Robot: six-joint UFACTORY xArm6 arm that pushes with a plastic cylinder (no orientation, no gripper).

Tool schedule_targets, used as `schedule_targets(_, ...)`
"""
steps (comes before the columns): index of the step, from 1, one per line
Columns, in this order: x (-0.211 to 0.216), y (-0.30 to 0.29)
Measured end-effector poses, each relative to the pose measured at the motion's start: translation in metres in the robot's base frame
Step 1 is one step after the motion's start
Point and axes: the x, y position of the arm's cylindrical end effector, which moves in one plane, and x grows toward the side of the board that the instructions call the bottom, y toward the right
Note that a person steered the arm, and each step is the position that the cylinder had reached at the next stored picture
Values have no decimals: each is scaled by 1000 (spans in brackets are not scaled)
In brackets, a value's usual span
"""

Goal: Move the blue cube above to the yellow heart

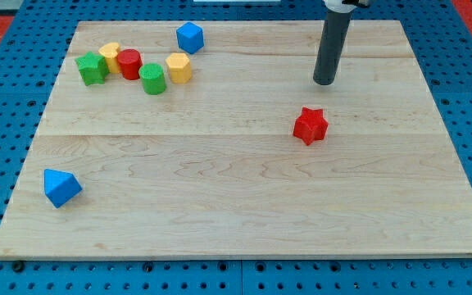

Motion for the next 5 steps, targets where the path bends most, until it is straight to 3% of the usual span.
schedule_targets(5,-1,-1)
